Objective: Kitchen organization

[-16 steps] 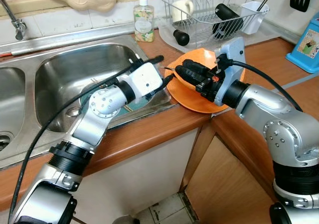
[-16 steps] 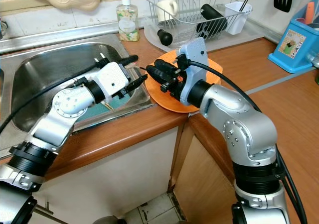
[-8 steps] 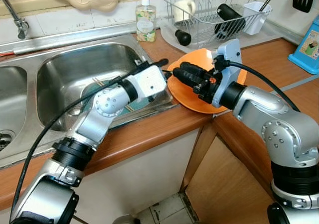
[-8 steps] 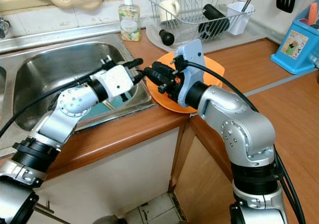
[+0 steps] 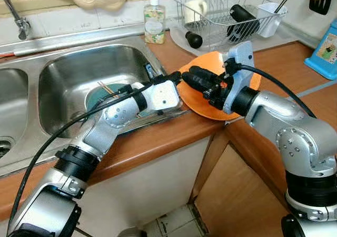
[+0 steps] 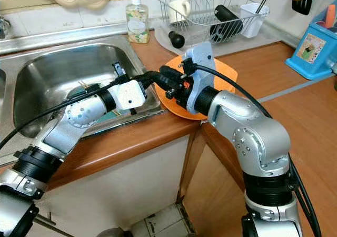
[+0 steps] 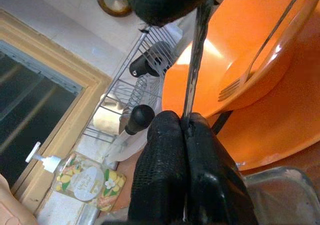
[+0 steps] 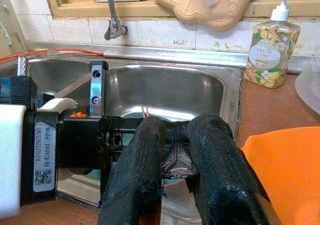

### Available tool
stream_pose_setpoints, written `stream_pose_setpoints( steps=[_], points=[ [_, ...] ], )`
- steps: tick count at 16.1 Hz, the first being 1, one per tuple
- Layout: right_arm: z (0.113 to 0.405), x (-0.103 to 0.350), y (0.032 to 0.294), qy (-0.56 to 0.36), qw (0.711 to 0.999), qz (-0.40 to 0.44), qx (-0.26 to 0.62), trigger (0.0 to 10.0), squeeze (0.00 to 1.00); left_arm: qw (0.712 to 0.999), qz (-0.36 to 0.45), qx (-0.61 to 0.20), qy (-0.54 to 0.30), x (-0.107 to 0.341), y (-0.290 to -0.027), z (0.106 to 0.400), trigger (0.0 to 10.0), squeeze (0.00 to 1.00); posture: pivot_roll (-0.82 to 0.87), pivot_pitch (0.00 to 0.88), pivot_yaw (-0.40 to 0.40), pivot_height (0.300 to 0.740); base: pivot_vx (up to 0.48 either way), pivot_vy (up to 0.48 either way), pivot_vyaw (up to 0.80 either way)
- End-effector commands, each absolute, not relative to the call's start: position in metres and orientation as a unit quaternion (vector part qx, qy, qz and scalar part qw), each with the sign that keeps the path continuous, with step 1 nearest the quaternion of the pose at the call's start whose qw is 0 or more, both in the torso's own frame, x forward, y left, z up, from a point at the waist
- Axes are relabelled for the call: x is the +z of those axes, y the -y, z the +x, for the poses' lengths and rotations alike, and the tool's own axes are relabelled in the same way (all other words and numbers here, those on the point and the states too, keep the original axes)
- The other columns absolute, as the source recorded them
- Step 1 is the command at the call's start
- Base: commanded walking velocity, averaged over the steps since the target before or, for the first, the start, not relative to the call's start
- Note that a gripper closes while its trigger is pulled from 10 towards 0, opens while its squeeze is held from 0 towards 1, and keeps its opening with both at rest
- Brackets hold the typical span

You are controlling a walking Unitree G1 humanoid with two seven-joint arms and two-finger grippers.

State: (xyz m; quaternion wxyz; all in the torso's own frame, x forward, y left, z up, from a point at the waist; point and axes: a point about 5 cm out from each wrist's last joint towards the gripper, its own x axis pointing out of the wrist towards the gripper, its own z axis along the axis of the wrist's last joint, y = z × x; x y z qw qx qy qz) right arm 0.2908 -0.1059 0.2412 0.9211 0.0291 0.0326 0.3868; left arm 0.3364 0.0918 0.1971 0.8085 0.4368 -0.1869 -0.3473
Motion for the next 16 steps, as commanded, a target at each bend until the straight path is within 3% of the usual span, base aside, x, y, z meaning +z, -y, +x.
stream_pose_setpoints(
  steps=[1, 2, 3, 4, 5, 6, 8, 9, 11, 12, 13, 14, 15, 16],
  points=[
    [0.286, 0.246, 0.101, -0.027, 0.914, 0.023, 0.404, 2.8, 0.00, 0.811, 0.447, -0.328, 0.184, 0.199, -0.097, 0.341, 0.0, 0.00, -0.14, 0.000, -0.008, 0.740, 0.000, 0.000, 0.00],
    [0.286, 0.246, 0.101, -0.027, 0.914, 0.021, 0.404, 10.0, 0.00, 0.811, 0.451, -0.324, 0.185, 0.199, -0.099, 0.341, 0.0, 0.00, -0.14, 0.000, -0.008, 0.740, 0.000, 0.000, 0.00],
    [0.285, 0.245, 0.101, -0.030, 0.911, 0.040, 0.408, 10.0, 0.00, 0.811, 0.451, -0.323, 0.185, 0.199, -0.099, 0.341, 0.0, 0.00, -0.14, 0.000, -0.009, 0.740, 0.000, 0.000, 0.00],
    [0.284, 0.249, 0.099, -0.020, 0.906, 0.044, 0.420, 10.0, 1.00, 0.812, 0.457, -0.315, 0.180, 0.198, -0.103, 0.343, 0.0, 0.00, -0.14, 0.000, -0.008, 0.740, 0.000, 0.000, 0.00],
    [0.284, 0.251, 0.100, -0.007, 0.910, 0.024, 0.414, 10.0, 1.00, 0.815, 0.464, -0.301, 0.173, 0.199, -0.110, 0.345, 0.0, 0.00, -0.14, 0.000, -0.007, 0.740, 0.000, 0.000, 0.00],
    [0.283, 0.250, 0.100, -0.006, 0.911, 0.016, 0.413, 10.0, 0.00, 0.817, 0.470, -0.290, 0.164, 0.198, -0.116, 0.348, 0.0, 0.00, -0.14, 0.000, -0.007, 0.740, 0.000, 0.000, 0.00],
    [0.282, 0.247, 0.100, -0.012, 0.910, -0.002, 0.414, 10.0, 0.00, 0.823, 0.481, -0.267, 0.140, 0.197, -0.128, 0.353, 0.0, 0.00, -0.14, 0.000, -0.007, 0.740, 0.000, 0.000, 0.00],
    [0.280, 0.237, 0.101, -0.032, 0.909, -0.033, 0.413, 10.0, 0.00, 0.837, 0.491, -0.231, 0.078, 0.189, -0.150, 0.362, 0.0, 0.00, -0.14, 0.000, -0.008, 0.740, 0.000, 0.000, 0.00],
    [0.278, 0.232, 0.100, -0.043, 0.908, -0.042, 0.415, 10.0, 0.00, 0.846, 0.493, -0.203, 0.022, 0.180, -0.169, 0.368, 0.0, 0.00, -0.15, 0.000, -0.010, 0.740, 0.000, 0.000, 0.00],
    [0.276, 0.230, 0.098, -0.048, 0.904, -0.047, 0.422, 10.0, 0.00, 0.854, 0.485, -0.189, -0.023, 0.172, -0.180, 0.371, 0.9, 0.00, -0.14, 0.000, -0.012, 0.740, 0.000, 0.000, 0.00],
    [0.274, 0.227, 0.096, -0.055, 0.897, -0.057, 0.434, 10.0, 0.00, 0.861, 0.468, -0.177, -0.094, 0.156, -0.194, 0.374, 3.9, 0.00, -0.14, 0.000, -0.011, 0.740, 0.000, 0.000, 0.00],
    [0.273, 0.226, 0.094, -0.057, 0.894, -0.062, 0.440, 10.0, 0.00, 0.860, 0.464, -0.173, -0.123, 0.149, -0.199, 0.374, 8.5, 0.00, -0.14, 0.000, -0.009, 0.740, 0.000, 0.000, 0.00],
    [0.272, 0.226, 0.093, -0.058, 0.892, -0.065, 0.443, 10.0, 0.00, 0.858, 0.464, -0.170, -0.137, 0.145, -0.201, 0.374, 8.5, 0.00, -0.15, 0.000, -0.008, 0.740, 0.000, 0.000, 0.00],
    [0.272, 0.225, 0.093, -0.058, 0.892, -0.070, 0.443, 10.0, 0.00, 0.860, 0.454, -0.171, -0.159, 0.139, -0.204, 0.374, 10.0, 0.00, -0.15, 0.000, -0.008, 0.740, 0.000, 0.000, 0.00]
  ],
)
